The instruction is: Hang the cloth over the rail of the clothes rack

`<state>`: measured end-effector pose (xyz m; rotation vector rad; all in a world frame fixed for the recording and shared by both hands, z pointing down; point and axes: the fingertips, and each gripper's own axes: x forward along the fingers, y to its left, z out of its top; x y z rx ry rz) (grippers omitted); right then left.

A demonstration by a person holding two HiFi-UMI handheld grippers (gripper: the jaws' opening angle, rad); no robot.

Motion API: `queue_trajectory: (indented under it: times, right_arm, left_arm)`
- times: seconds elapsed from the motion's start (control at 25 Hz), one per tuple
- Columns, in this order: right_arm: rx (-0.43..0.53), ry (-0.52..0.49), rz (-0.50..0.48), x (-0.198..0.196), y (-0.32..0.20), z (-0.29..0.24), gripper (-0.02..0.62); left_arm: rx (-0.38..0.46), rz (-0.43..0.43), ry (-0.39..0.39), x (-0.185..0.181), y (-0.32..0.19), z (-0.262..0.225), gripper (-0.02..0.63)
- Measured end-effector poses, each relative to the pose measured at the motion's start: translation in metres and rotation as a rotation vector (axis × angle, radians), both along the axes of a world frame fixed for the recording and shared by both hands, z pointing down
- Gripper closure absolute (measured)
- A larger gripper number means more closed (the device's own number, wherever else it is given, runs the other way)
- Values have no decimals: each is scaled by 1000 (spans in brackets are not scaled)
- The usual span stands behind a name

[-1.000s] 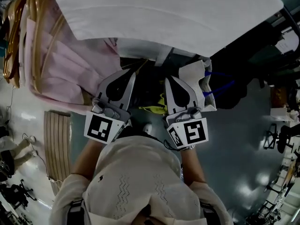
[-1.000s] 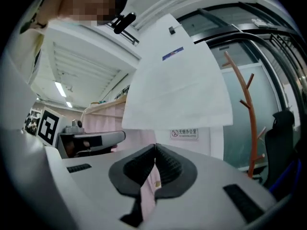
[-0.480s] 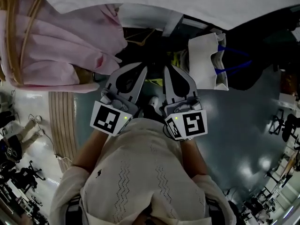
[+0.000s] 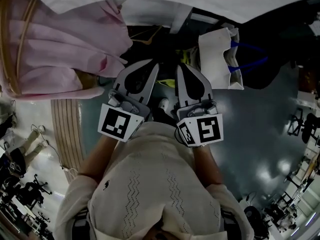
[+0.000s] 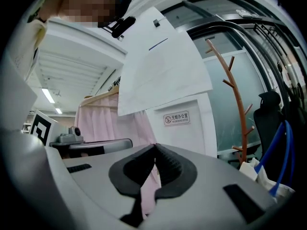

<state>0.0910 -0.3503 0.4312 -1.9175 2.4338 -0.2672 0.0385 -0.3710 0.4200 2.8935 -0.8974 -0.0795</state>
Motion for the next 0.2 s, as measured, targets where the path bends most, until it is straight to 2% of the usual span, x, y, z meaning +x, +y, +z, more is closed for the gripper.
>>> queue_trajectory:
  times: [0.2]
  right_arm:
    - [-7, -8, 1, -2, -4, 1, 577]
  left_arm:
    - [-2, -19, 14, -3, -6, -2, 594]
